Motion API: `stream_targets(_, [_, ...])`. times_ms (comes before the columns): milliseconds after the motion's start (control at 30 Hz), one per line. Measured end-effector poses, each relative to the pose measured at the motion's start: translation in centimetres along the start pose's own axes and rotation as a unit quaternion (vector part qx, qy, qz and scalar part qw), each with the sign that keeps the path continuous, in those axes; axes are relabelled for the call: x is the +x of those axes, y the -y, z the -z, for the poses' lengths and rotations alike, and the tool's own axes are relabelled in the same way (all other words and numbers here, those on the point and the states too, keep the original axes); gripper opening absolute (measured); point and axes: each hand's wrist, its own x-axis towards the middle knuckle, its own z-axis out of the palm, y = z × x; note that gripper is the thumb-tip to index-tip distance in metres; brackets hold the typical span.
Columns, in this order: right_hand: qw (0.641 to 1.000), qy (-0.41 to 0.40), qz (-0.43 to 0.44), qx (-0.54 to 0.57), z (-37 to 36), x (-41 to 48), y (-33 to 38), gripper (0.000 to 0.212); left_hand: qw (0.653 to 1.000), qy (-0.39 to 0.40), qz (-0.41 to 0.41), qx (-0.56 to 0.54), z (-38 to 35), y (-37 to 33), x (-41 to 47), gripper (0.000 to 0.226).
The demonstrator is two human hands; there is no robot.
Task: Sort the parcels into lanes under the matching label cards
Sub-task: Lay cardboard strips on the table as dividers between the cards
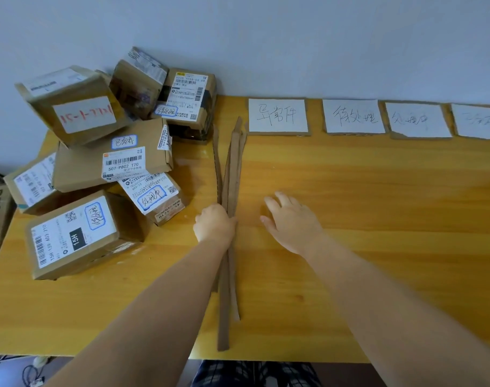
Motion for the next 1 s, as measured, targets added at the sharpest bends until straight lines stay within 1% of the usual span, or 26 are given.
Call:
stream_targets(67, [1.0, 0.002, -0.007, 0.007, -0.3, -0.1, 0.1, 0.051, 1.0, 0.004, -0.001, -0.019, -0.1, 0.1, -0.1, 0.025])
stream_targets(133, [1.0, 0.007, -0.014, 0.014, -0.4, -0.3, 0.3, 0.052, 0.999, 0.013, -0.002, -0.045, 0.1, 0.4, -0.3, 0.016])
stream_targets(167, [1.0, 0.009, -0.014, 0.02, -0.4, -0.4, 0.4, 0.052, 0.998, 0.019, -0.003, -0.062, 0.2, 0.7, -0.4, 0.017])
stream_targets(267, [0.998, 0.012, -0.013, 0.052, -0.1, -0.6, 1.1, 0.052, 0.989, 0.029, -0.004, -0.146, 1.0, 1.9, -1.0, 0.034])
stream_targets(333, [0.995, 0.005, -0.015, 0.095, 0.5, -0.6, 1.8, 0.053, 0.968, 0.038, -0.026, -0.245, 2.2, 2.4, -2.0, 0.034])
stream_targets(400, [0.985, -0.004, -0.037, 0.171, 1.4, -0.6, 2.6, 0.053, 0.931, 0.06, -0.061, -0.354, 3.9, 2.6, -3.3, 0.028])
stream_targets(467, [0.953, -0.017, -0.073, 0.293, 2.4, -0.4, 3.5, 0.05, 0.896, 0.083, -0.101, -0.425, 5.9, 2.6, -4.5, 0.024])
stream_targets(500, [0.929, -0.025, -0.085, 0.36, 3.0, -0.4, 4.0, 0.047, 0.883, 0.092, -0.119, -0.445, 6.9, 2.6, -4.9, 0.024])
stream_targets(567, [0.876, -0.052, -0.084, 0.471, 4.3, -0.5, 5.3, 0.038, 0.86, 0.115, -0.151, -0.473, 8.7, 2.5, -5.8, 0.025])
stream_targets(633, [0.829, -0.078, -0.067, 0.549, 5.8, -0.9, 6.6, 0.026, 0.837, 0.147, -0.177, -0.497, 10.2, 2.4, -6.6, 0.023])
stream_targets(700, [0.787, -0.087, -0.059, 0.608, 7.6, -1.5, 7.9, 0.023, 0.813, 0.169, -0.191, -0.524, 11.4, 2.5, -7.3, 0.015])
stream_targets(733, [0.776, -0.092, -0.056, 0.622, 8.4, -1.7, 8.5, 0.024, 0.804, 0.175, -0.195, -0.534, 11.9, 2.6, -7.6, 0.012])
stream_targets(767, [0.772, -0.096, -0.054, 0.625, 9.0, -1.8, 9.0, 0.025, 0.798, 0.179, -0.198, -0.541, 12.3, 2.8, -7.7, 0.011])
stream_targets(900, [0.765, -0.128, -0.043, 0.63, 10.7, -2.2, 10.8, 0.023, 0.793, 0.176, -0.214, -0.542, 13.8, 3.6, -7.8, 0.021])
stream_targets(933, [0.762, -0.14, -0.043, 0.631, 10.9, -2.2, 11.1, 0.024, 0.792, 0.172, -0.217, -0.544, 14.2, 3.7, -7.8, 0.022])
stream_targets(1000, [0.768, -0.167, -0.045, 0.617, 11.4, -2.4, 11.9, 0.024, 0.788, 0.169, -0.23, -0.546, 14.7, 3.9, -8.0, 0.018])
